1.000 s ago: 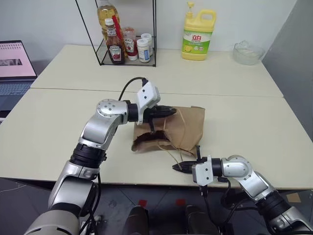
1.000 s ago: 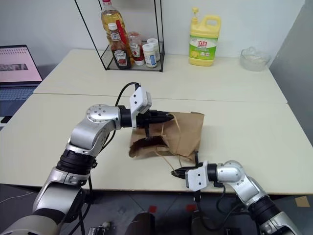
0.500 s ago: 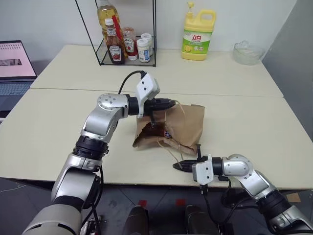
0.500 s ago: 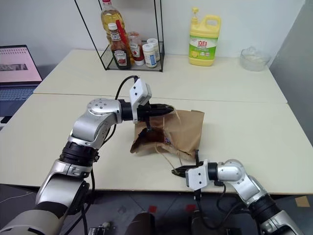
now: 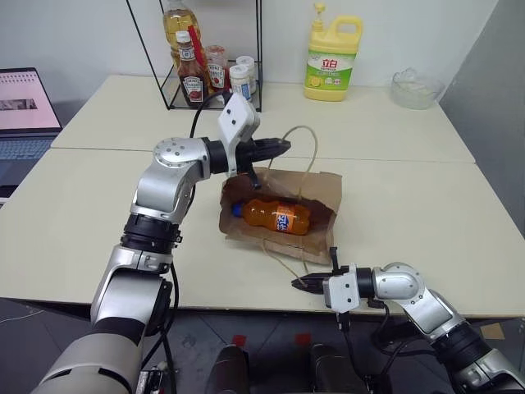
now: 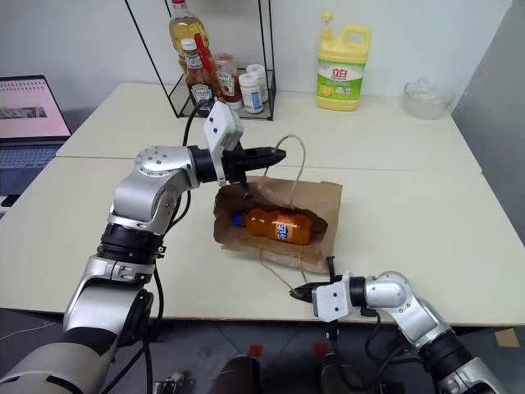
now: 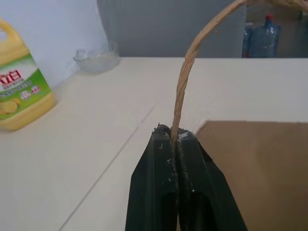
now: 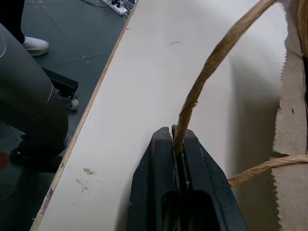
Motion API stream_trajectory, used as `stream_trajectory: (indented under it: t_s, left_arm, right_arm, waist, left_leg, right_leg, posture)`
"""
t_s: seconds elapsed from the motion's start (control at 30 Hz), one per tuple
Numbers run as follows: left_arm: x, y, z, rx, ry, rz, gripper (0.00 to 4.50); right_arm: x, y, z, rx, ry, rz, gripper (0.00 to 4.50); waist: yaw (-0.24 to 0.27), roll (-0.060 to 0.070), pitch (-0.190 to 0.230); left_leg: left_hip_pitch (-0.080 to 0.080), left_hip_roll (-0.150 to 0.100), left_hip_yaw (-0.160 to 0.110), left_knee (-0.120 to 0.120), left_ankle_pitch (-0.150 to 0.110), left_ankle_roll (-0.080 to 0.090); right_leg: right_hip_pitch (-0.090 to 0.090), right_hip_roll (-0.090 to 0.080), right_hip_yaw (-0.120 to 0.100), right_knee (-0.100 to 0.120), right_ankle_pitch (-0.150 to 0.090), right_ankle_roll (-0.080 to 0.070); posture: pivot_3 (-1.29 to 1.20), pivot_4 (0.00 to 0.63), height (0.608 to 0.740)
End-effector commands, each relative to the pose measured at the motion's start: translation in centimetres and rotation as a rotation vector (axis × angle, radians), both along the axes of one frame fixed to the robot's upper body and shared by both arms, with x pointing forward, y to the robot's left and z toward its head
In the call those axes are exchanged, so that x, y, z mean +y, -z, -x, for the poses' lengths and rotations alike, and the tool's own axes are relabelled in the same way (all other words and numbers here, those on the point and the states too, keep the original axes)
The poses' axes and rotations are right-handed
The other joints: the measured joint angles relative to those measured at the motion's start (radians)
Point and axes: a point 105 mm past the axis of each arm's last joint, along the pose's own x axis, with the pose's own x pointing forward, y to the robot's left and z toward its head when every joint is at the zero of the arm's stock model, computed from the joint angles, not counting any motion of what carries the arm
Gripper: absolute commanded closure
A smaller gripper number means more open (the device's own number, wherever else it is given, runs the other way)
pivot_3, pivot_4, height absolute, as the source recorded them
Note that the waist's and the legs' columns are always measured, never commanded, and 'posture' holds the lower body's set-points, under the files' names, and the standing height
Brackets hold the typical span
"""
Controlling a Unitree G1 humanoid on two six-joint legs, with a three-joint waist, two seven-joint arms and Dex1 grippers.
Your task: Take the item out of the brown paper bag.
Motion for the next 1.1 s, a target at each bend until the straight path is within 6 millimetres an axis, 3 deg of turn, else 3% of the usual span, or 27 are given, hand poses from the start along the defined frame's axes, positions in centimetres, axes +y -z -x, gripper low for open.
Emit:
stream_trajectory:
  t_s: [0.03,0.2,0.33,0.5,0.77,0.93,1.1]
  left_arm:
    - [0.0,-2.1,0.0,-0.047,-0.012,0.063,4.50]
    - [-0.4,-1.9,0.2,-0.043,-0.002,0.073,4.50]
    - [-0.6,-1.8,0.5,-0.039,0.012,0.073,4.50]
    - [-0.5,-1.6,0.4,-0.038,0.008,0.072,4.50]
    - [-0.5,-1.3,0.4,-0.039,0.010,0.067,4.50]
    - [-0.2,-1.3,0.4,-0.041,0.004,0.069,4.50]
    - [-0.4,-1.2,0.5,-0.042,0.009,0.063,4.50]
  right_arm:
    - [-0.7,0.6,0.3,0.034,0.009,0.032,4.48]
    - [-0.9,0.1,0.0,0.061,0.048,0.013,4.48]
    - [-1.1,-2.1,0.1,0.104,0.072,-0.032,4.48]
    - [-2.0,-5.3,1.3,0.160,0.060,-0.030,2.92]
    - [-4.5,-8.3,2.1,0.200,0.143,-0.003,0.06]
    - [-5.0,-11.9,1.2,0.200,0.233,-0.072,0.02]
    - [-3.3,-14.3,0.2,0.164,0.263,-0.146,0.02]
  waist:
    - [0.000,0.000,0.000]
    - [0.001,0.000,0.000]
    - [0.001,0.000,0.000]
    - [0.000,0.000,0.000]
    - [0.000,0.000,0.000]
    - [0.000,0.000,0.000]
    - [-0.001,0.000,0.000]
  left_leg:
    - [0.000,0.000,0.000,0.000,0.000,0.000]
    - [0.000,0.000,0.000,0.000,0.000,0.000]
    - [0.000,0.000,0.000,0.000,0.000,0.000]
    - [0.000,0.000,0.000,0.000,0.000,0.000]
    - [-0.001,0.000,-0.001,0.000,0.000,0.000]
    - [-0.001,0.000,-0.001,0.000,0.000,0.000]
    - [-0.001,0.000,-0.001,-0.001,0.000,0.000]
  right_leg:
    - [0.000,0.000,0.000,0.000,0.000,0.000]
    - [0.000,0.000,0.000,0.000,0.000,0.000]
    - [0.000,0.000,0.000,0.000,0.000,0.000]
    - [0.000,0.000,0.000,0.000,0.000,0.000]
    - [0.000,0.000,0.000,-0.001,0.000,0.000]
    - [0.000,0.000,0.000,-0.001,0.000,0.000]
    - [-0.001,0.000,0.000,-0.001,0.000,0.000]
  posture:
    - [0.00,0.150,0.740]
    - [0.00,0.150,0.740]
    - [0.00,0.150,0.740]
    - [0.00,0.150,0.740]
    - [0.00,0.150,0.740]
    - [0.00,0.150,0.740]
    - [0.00,0.150,0.740]
